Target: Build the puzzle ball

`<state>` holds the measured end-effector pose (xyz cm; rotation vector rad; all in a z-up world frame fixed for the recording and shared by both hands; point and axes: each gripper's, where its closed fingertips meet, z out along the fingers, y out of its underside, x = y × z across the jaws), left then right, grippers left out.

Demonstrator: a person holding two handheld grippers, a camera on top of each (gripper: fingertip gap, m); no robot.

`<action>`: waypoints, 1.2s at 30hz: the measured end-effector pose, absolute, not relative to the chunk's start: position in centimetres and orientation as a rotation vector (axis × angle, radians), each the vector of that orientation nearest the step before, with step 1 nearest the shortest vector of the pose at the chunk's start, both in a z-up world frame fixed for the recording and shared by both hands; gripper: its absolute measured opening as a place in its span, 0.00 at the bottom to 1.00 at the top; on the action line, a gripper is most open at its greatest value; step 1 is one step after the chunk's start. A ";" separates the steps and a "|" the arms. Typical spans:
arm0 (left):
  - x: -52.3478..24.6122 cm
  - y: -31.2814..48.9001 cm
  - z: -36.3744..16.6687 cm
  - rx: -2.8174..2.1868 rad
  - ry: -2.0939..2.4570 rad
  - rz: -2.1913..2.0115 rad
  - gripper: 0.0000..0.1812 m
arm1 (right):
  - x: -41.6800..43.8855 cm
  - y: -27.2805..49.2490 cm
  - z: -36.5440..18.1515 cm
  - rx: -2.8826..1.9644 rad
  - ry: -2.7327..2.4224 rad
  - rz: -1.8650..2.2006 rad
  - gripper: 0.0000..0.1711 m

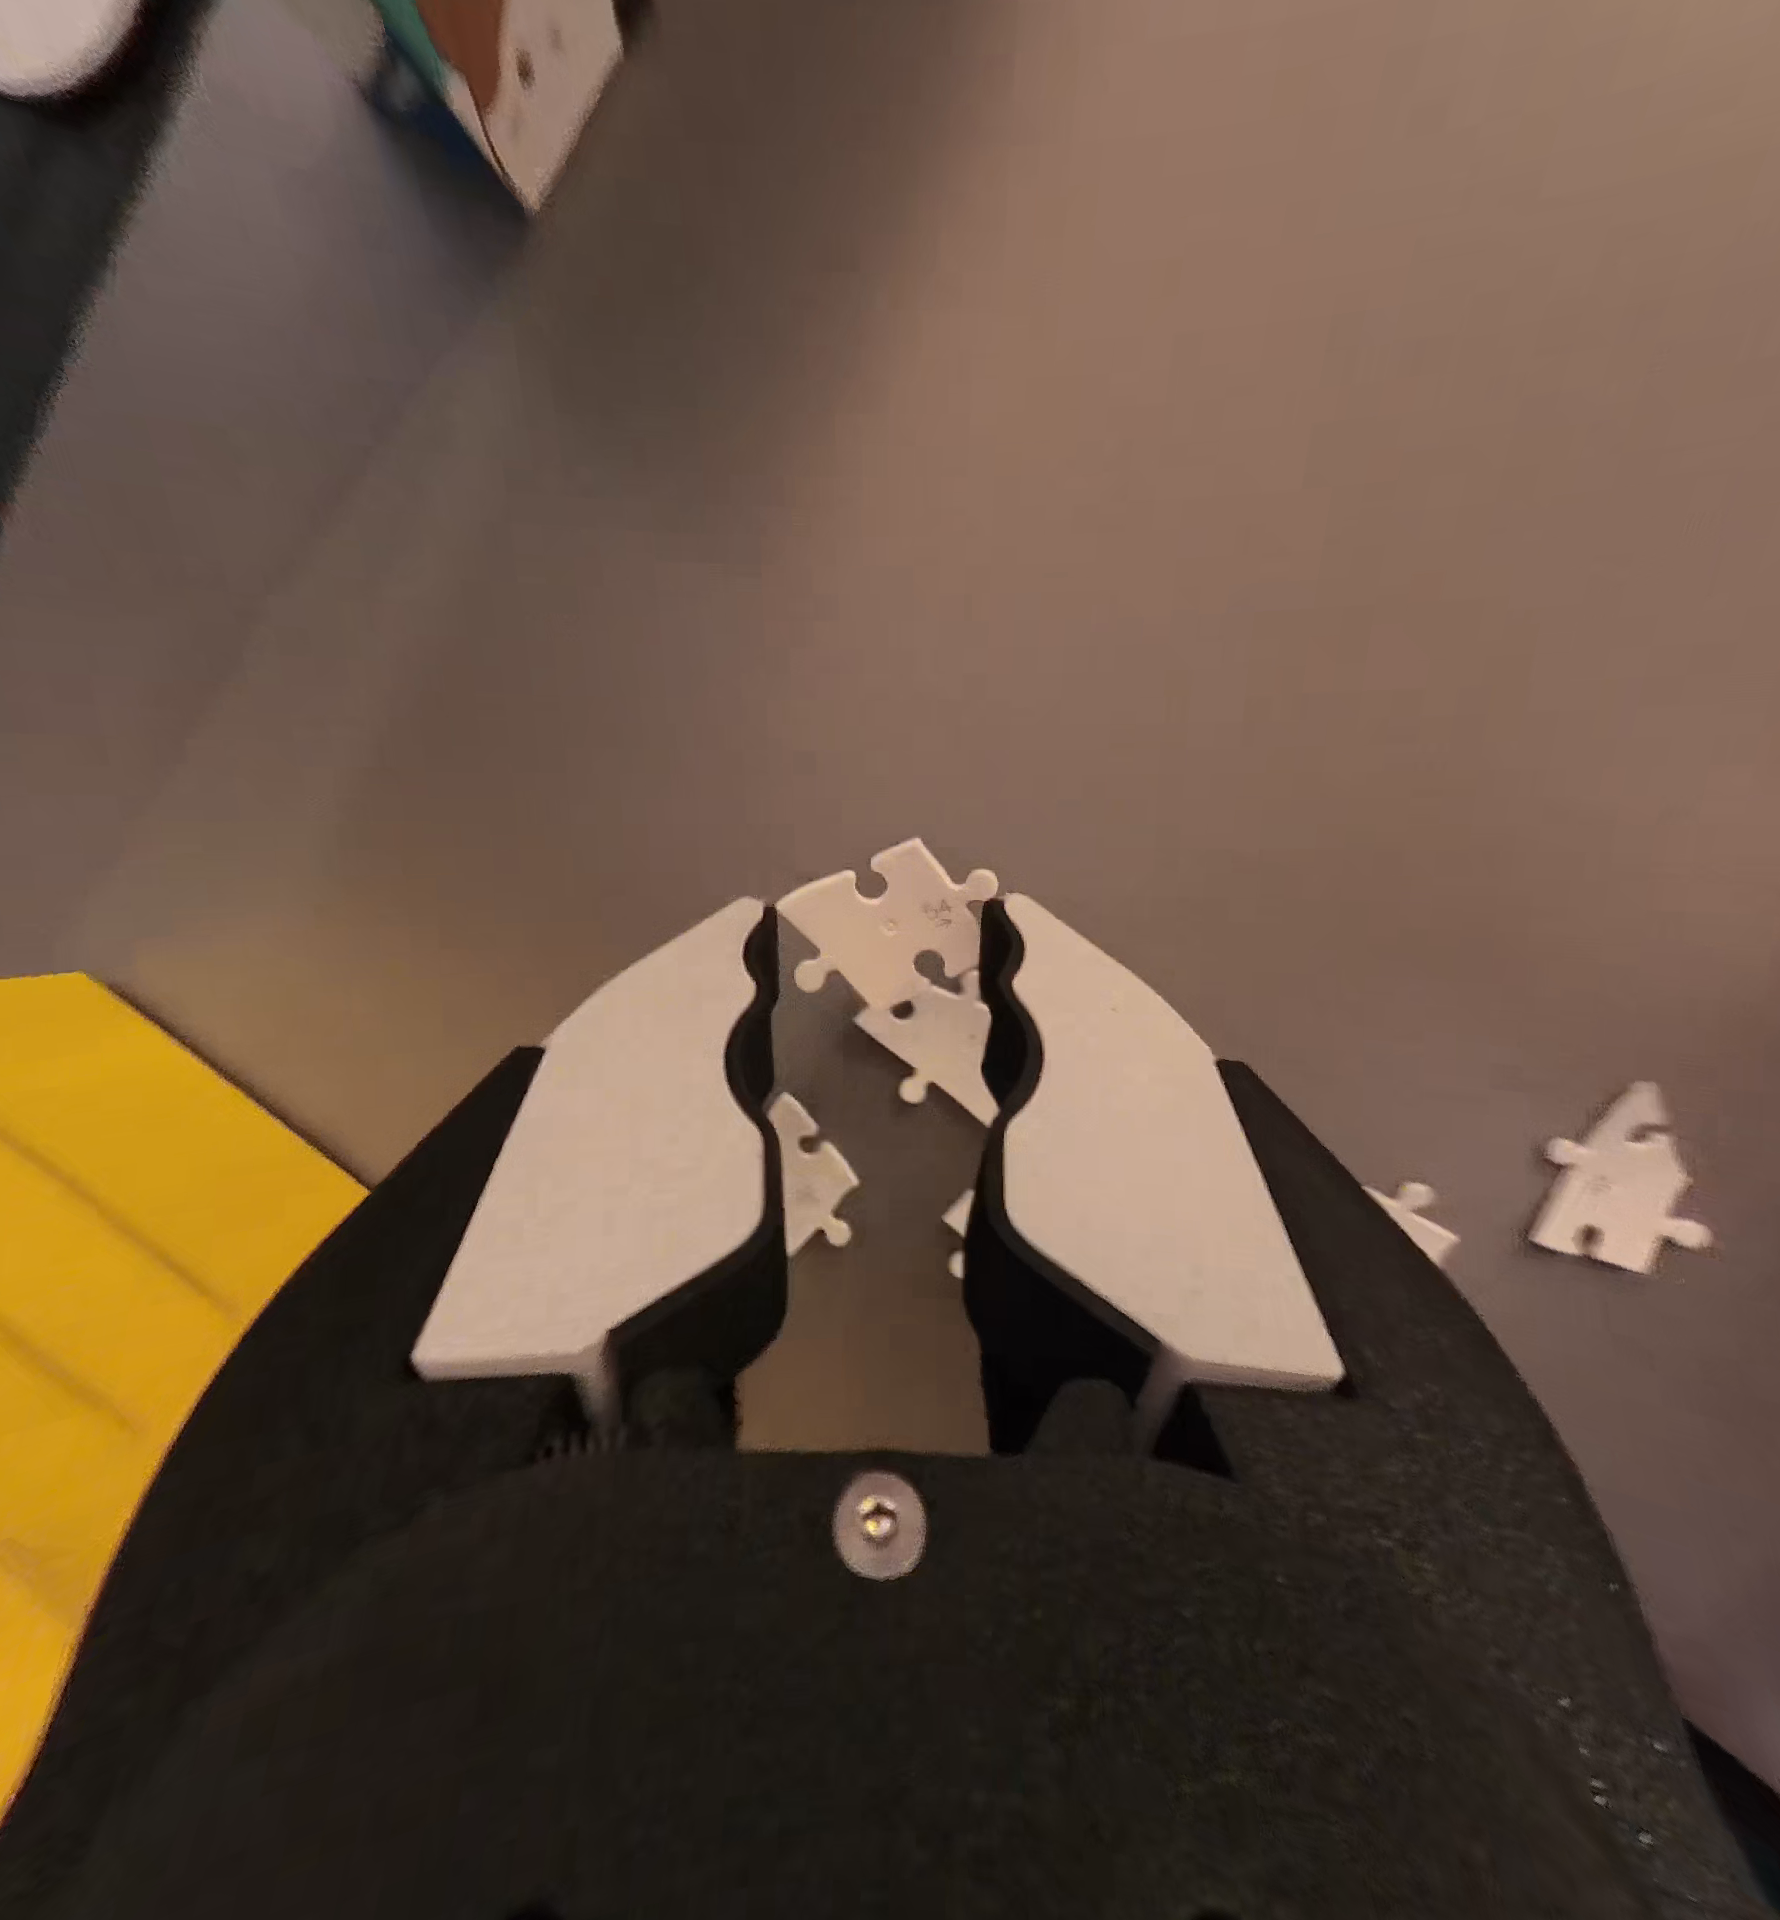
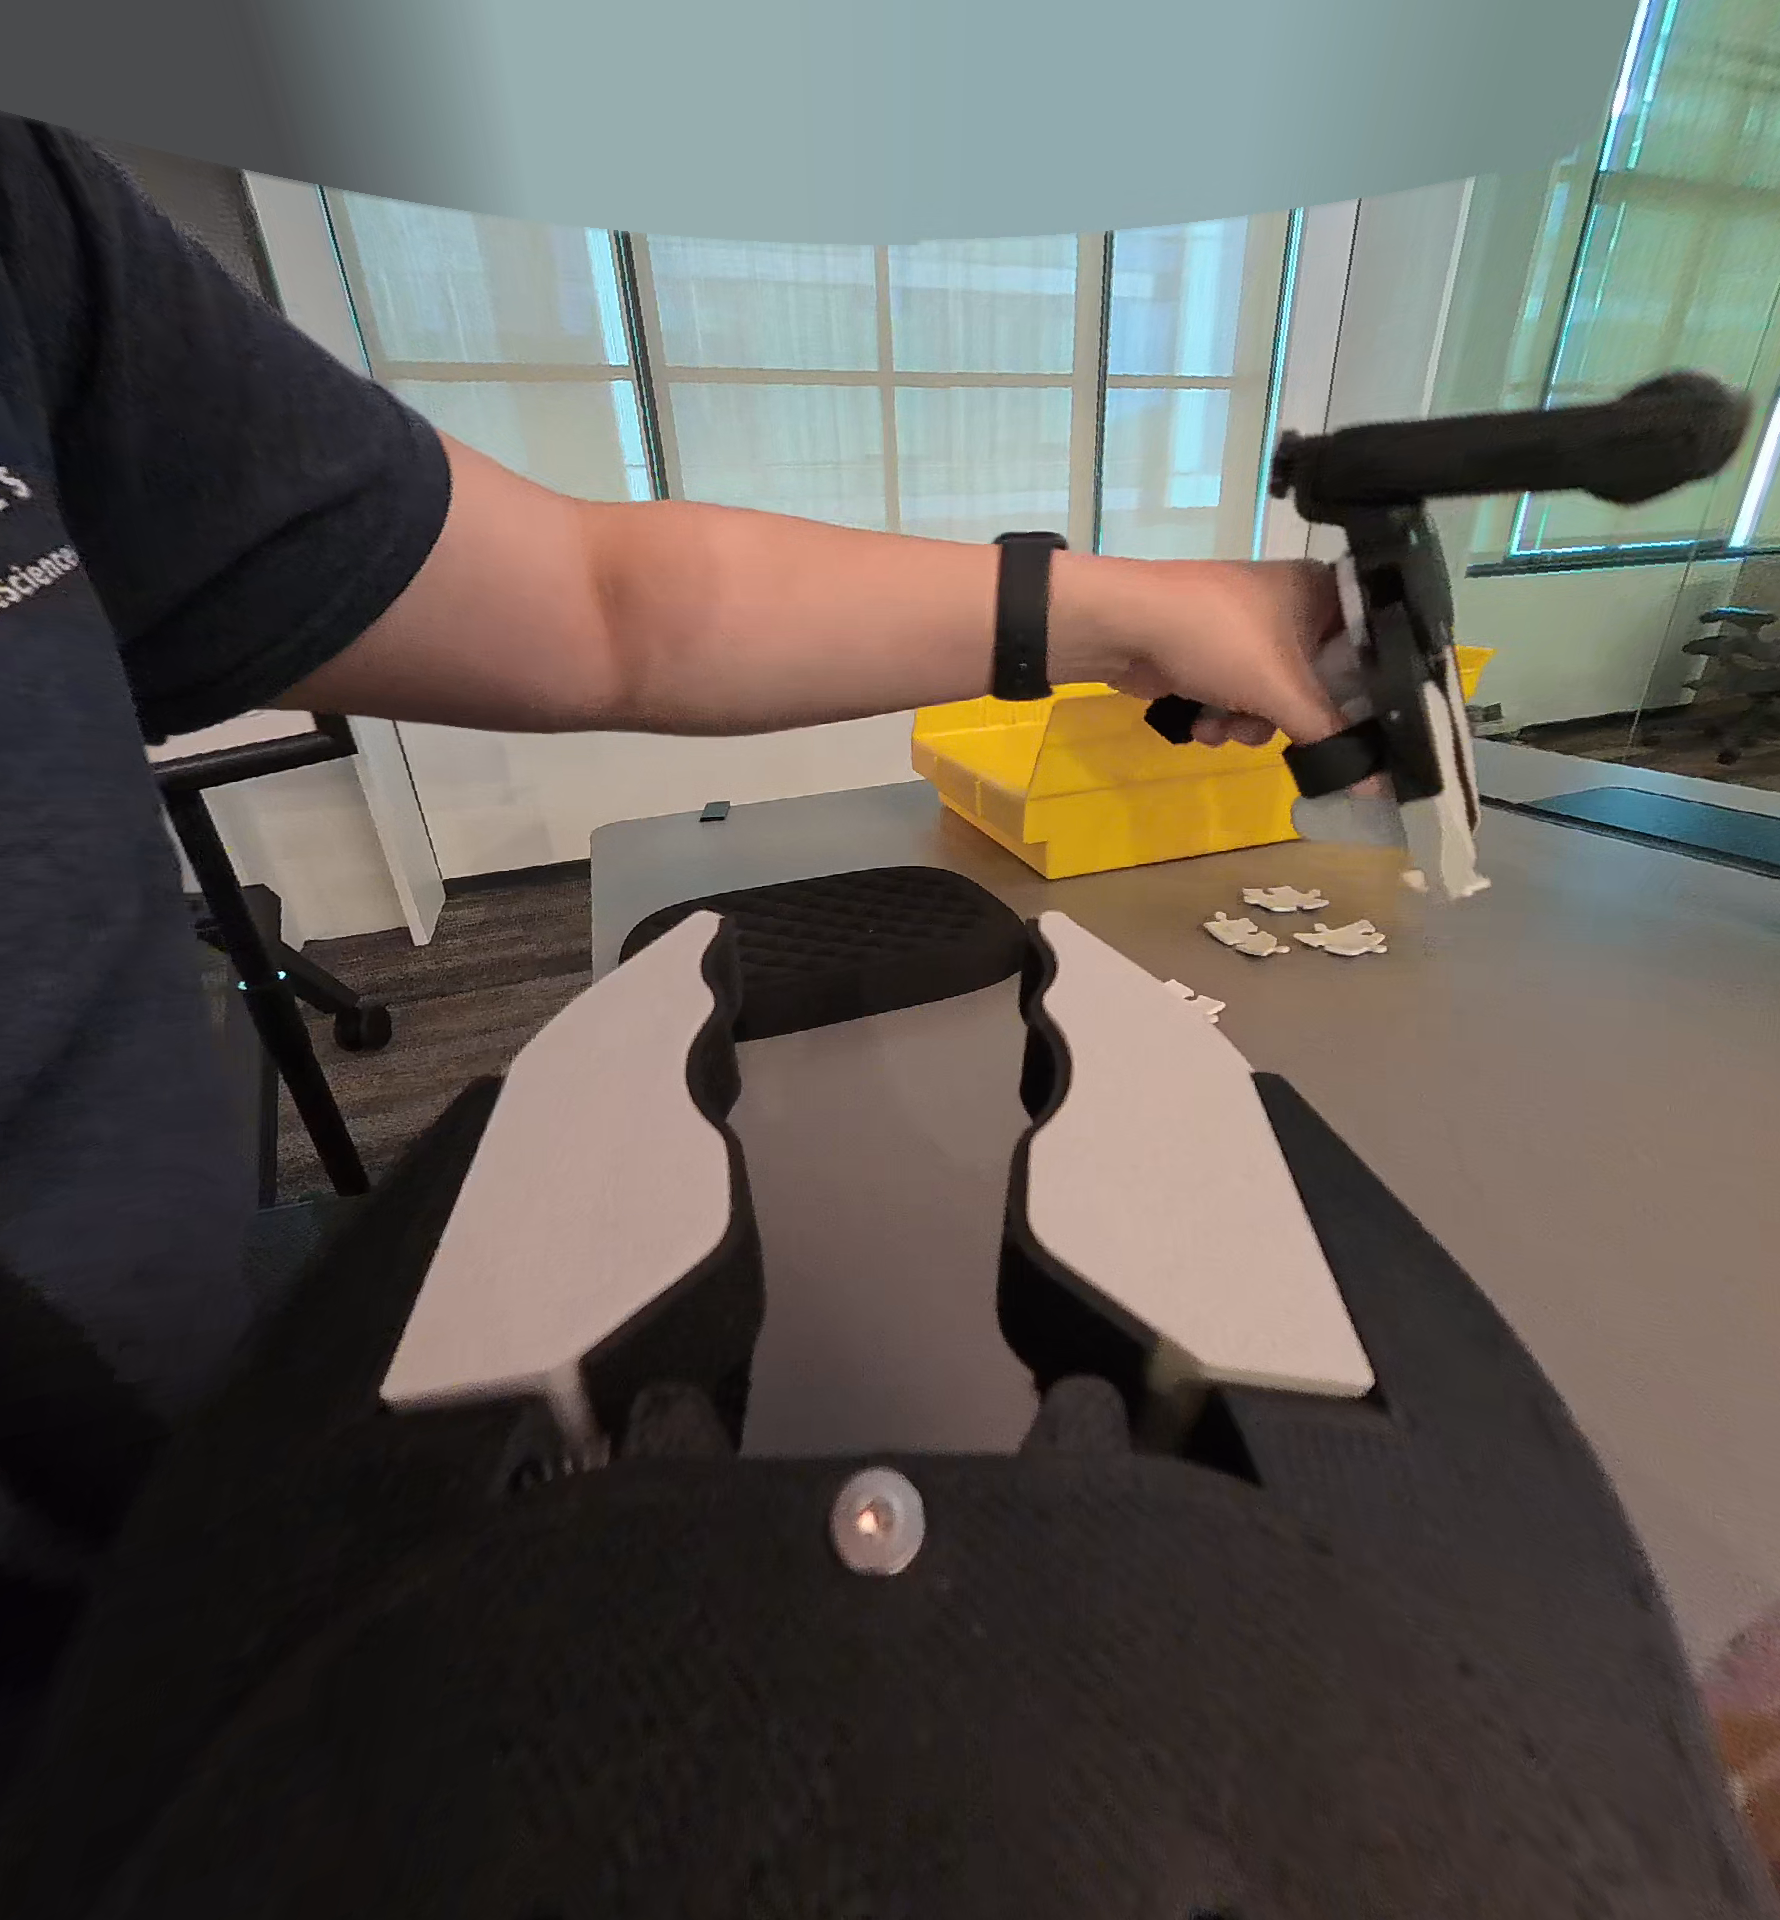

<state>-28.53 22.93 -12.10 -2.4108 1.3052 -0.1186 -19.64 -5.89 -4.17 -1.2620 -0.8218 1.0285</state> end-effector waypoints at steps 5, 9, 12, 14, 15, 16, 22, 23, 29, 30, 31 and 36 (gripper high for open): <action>-25.6 16.1 -5.7 -2.099 1.290 -0.266 0.20 | -19.3 -6.4 -3.2 -1.244 -0.807 1.040 0.28; -23.8 8.1 -3.4 -1.865 1.413 -0.181 0.20 | -18.8 -6.0 -0.5 -1.488 -0.634 1.168 0.26; -22.8 3.2 -3.4 -1.743 1.515 -0.088 0.20 | -18.3 -5.2 1.2 -1.641 -0.600 1.168 0.24; -22.3 0.3 -3.7 -1.701 1.557 -0.090 0.20 | -18.5 -4.4 1.0 -1.764 -0.605 1.179 0.23; -22.2 -0.8 -3.7 -1.677 1.564 -0.083 0.20 | -18.9 -4.1 0.4 -1.837 -0.616 1.194 0.23; -22.2 -1.8 -3.6 -1.650 1.570 -0.081 0.20 | -19.5 -4.2 -0.3 -1.906 -0.643 1.215 0.23; -23.1 -6.3 -3.6 -1.566 1.599 -0.055 0.20 | -23.5 -6.5 -1.8 -2.023 -0.663 1.470 0.16; -23.3 -6.9 -3.6 -1.557 1.606 -0.055 0.20 | -23.9 -7.1 -2.2 -2.058 -0.691 1.481 0.15; -23.6 -9.4 -3.2 -1.493 1.607 -0.061 0.12 | -24.9 -9.0 -3.8 -2.066 -0.780 1.392 0.02; -23.6 -9.9 -3.3 -1.492 1.600 -0.088 0.14 | -24.8 -9.2 -4.0 -2.060 -0.764 1.371 0.02; -23.5 -10.4 -3.5 -1.505 1.579 -0.130 0.19 | -24.6 -9.4 -4.3 -2.047 -0.750 1.353 0.02; -23.7 -11.3 -5.3 -1.658 1.450 -0.436 0.22 | -22.8 -10.0 -6.4 -1.950 -0.747 1.239 0.02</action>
